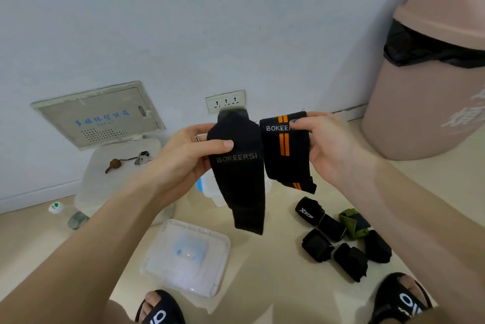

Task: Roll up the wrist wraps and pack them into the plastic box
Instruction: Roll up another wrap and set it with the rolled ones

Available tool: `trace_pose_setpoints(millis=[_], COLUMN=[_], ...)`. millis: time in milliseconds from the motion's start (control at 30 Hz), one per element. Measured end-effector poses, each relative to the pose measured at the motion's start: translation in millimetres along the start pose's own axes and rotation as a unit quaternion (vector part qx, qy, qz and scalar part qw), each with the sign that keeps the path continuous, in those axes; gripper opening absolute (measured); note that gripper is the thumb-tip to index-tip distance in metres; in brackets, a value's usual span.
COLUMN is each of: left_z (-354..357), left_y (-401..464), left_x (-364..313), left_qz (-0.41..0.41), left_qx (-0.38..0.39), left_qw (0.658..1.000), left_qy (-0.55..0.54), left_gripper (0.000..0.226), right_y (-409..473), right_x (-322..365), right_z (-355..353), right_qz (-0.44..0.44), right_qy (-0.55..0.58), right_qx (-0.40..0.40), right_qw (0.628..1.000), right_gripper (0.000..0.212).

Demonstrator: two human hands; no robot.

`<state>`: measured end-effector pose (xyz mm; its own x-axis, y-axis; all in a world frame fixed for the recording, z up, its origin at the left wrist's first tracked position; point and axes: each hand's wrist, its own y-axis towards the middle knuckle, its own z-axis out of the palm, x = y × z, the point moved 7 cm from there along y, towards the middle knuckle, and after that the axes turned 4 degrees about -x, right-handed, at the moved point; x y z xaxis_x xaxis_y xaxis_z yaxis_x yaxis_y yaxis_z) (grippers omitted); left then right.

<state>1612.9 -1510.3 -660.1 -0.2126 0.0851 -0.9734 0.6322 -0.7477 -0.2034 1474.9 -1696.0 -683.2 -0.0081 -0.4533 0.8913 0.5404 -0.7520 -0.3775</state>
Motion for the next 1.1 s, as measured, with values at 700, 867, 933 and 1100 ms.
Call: trace_pose_setpoints(millis=[700, 867, 933, 1100], left_z=[48, 44, 43, 39], left_y=[-17, -12, -12, -9], left_x=[6, 8, 12, 18], left_qz=[0.13, 0.108, 0.088, 0.035], left_qx=[0.001, 0.039, 0.057, 0.052], left_qw=[0.928, 0.926, 0.929, 0.954], left_qy=[0.348, 0.36, 0.355, 0.293], left_gripper=[0.013, 0.013, 0.013, 0.015], right_y=[-11, -10, -10, -12], right_x=[2, 4, 4, 5], right_z=[28, 28, 29, 31], right_qz=[-0.011, -0.024, -0.025, -0.027], right_qy=[0.113, 0.124, 0.122, 0.138], right_qx=[0.109, 0.114, 0.114, 0.124], right_qw=[0.988, 0.985, 0.986, 0.982], right_gripper=[0.033, 0.028, 0.025, 0.023])
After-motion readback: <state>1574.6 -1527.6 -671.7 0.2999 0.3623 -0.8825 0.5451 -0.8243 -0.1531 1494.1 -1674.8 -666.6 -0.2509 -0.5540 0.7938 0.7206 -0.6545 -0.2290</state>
